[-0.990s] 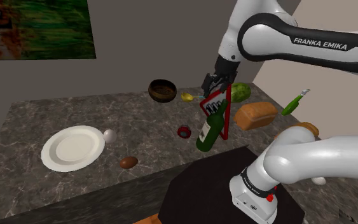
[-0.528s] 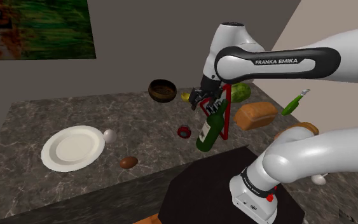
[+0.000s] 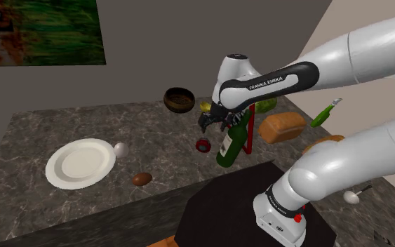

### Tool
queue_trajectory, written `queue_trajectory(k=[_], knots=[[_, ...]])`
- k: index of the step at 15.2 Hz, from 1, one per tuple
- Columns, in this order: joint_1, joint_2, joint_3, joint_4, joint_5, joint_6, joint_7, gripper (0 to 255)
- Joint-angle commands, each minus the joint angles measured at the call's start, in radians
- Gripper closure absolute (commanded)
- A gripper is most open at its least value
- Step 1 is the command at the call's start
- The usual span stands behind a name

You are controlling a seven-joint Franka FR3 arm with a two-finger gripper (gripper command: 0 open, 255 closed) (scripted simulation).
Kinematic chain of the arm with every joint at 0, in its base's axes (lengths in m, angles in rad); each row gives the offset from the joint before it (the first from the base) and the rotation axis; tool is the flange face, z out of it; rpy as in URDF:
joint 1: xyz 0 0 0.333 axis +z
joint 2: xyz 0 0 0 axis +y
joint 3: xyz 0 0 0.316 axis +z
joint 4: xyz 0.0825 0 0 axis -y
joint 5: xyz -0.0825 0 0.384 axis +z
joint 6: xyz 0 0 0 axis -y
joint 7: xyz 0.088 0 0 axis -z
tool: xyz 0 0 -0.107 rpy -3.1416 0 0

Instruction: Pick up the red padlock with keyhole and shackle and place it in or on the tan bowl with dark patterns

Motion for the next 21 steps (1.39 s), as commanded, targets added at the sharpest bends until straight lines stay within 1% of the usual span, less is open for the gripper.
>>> queue_trajectory(k=[1,3,4,11,19,20,21], knots=[[-0.013,0.093,0.009,0.006,-0.002,0.084,0.039,0],[-0.025,0.180,0.016,0.013,-0.007,0.160,0.077,0],[-0.025,0.183,0.015,0.013,-0.007,0.163,0.079,0],[-0.030,0.294,0.021,-0.007,-0.029,0.293,0.095,0],[-0.030,0.294,0.022,-0.007,-0.029,0.293,0.095,0],[-0.031,0.287,0.020,0.001,-0.027,0.278,0.092,255],[-0.027,0.271,0.023,-0.011,-0.022,0.274,0.095,255]])
